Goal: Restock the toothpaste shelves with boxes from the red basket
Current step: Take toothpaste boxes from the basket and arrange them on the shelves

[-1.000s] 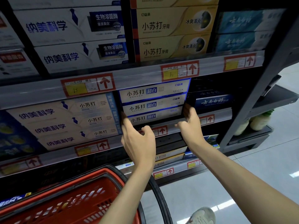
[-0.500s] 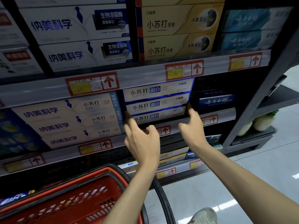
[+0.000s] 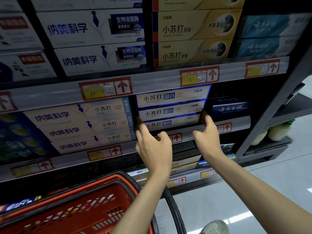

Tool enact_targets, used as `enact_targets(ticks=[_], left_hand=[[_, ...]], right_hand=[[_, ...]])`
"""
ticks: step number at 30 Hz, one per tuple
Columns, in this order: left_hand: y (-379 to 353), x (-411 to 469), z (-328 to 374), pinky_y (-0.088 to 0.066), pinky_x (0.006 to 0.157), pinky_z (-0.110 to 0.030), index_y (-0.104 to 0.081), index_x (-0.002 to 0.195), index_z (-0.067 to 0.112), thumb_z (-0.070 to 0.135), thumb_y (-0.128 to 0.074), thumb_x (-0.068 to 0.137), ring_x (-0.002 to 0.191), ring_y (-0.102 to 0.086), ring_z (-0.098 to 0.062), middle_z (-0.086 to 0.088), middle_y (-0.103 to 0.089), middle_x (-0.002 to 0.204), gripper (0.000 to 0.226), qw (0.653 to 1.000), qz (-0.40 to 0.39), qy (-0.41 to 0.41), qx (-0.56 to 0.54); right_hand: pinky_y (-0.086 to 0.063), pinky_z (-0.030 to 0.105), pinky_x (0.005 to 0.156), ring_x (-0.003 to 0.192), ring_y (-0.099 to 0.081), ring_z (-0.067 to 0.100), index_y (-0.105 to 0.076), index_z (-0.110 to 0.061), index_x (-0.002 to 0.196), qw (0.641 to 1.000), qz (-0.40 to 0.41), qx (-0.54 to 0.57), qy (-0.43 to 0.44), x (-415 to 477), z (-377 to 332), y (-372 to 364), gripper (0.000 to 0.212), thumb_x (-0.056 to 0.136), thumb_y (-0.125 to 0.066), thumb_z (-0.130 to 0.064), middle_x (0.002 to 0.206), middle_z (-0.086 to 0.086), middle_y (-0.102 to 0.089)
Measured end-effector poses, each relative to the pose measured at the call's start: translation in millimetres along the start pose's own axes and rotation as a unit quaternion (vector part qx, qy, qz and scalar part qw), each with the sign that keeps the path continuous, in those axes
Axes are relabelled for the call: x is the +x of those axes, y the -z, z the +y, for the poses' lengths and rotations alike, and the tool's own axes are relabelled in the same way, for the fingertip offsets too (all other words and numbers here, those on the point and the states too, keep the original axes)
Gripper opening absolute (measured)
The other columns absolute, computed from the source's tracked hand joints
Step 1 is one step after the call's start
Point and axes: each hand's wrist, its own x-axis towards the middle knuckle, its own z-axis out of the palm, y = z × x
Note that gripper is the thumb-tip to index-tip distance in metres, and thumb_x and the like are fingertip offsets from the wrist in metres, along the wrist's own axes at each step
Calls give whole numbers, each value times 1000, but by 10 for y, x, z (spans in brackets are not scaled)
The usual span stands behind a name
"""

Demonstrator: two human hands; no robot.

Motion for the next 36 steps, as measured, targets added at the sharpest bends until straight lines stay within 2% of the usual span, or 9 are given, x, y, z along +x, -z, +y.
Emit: enact_targets(ticks=[2, 4, 9, 15, 20, 24, 28, 33, 36], left_hand=[[51, -38, 16, -30, 114, -35, -21, 161, 27, 20, -53, 95, 148, -32, -23, 8, -25, 167, 74, 1000, -7, 5, -11], [162, -122, 39, -27, 116, -33, -19, 162, 30, 19, -52, 97, 151, -26, -18, 11, -20, 168, 74, 1000, -22, 6, -17], [842, -232, -76, -29, 114, -26, -26, 158, 42, 16, -54, 96, 146, -31, -3, 23, -28, 162, 73, 997, -69, -27, -16], [2085, 121, -270, -35, 109, -28, -27, 157, 44, 16, -54, 101, 137, -40, -1, 20, -40, 153, 69, 992, -126, 10, -3], [2731, 470, -426, -42, 108, -33, -27, 158, 37, 18, -59, 102, 135, -45, -7, 13, -44, 151, 68, 993, -120, 15, 1], [2951, 684, -586, -43, 112, -39, -31, 157, 33, 15, -60, 101, 138, -45, -11, 7, -45, 152, 66, 995, -94, 29, -27], [3016, 848, -701, -41, 116, -41, -31, 157, 30, 11, -59, 100, 138, -44, -11, 5, -44, 154, 66, 995, -82, 42, -47], [2963, 997, -782, -39, 117, -40, -32, 157, 26, 10, -58, 99, 138, -44, -11, 4, -46, 153, 66, 993, -98, 53, -42], [2929, 1037, -814, -41, 112, -34, -35, 156, 27, 11, -58, 99, 138, -45, -12, 5, -48, 151, 63, 993, -101, 49, -35]], right_hand=[[-50, 31, 101, 126, -56, 19, -39, -24, 154, 1000, 22, 2, -8, -48, -32, -2, 82, 82, -54, 13, 143, -6, -55], [-47, 44, 110, 135, -52, 25, -33, -23, 157, 998, 65, -1, -24, -127, -84, -13, 86, 81, -55, 10, 151, -1, -51], [-38, 30, 90, 112, -52, 16, -43, -17, 146, 995, 100, -10, -16, -467, -380, -199, 66, 86, -57, 7, 132, 6, -53], [-48, 45, 103, 113, -55, 19, -44, -23, 141, 1000, 1, 28, 2, -916, -902, -829, 58, 90, -60, 1, 125, 5, -55], [-40, 30, 94, 116, -51, 14, -38, -25, 149, 998, -57, -9, 28, -1245, -1187, -1118, 66, 92, -66, -4, 131, 3, -52], [-42, 33, 98, 127, -50, 17, -38, -27, 151, 995, -97, -18, 17, -1316, -1265, -1231, 68, 93, -67, -7, 142, 3, -50], [-40, 42, 111, 137, -46, 20, -37, -21, 153, 996, -79, 3, -29, -1299, -1291, -1338, 70, 91, -67, -7, 149, 2, -49], [-45, 52, 111, 124, -58, 24, -45, -21, 147, 995, -53, 30, -84, -1227, -1280, -1432, 64, 88, -67, -9, 129, -1, -61], [-49, 47, 106, 117, -61, 22, -47, -18, 147, 995, -55, 20, -76, -1219, -1286, -1472, 61, 91, -65, -4, 126, 0, -64]])
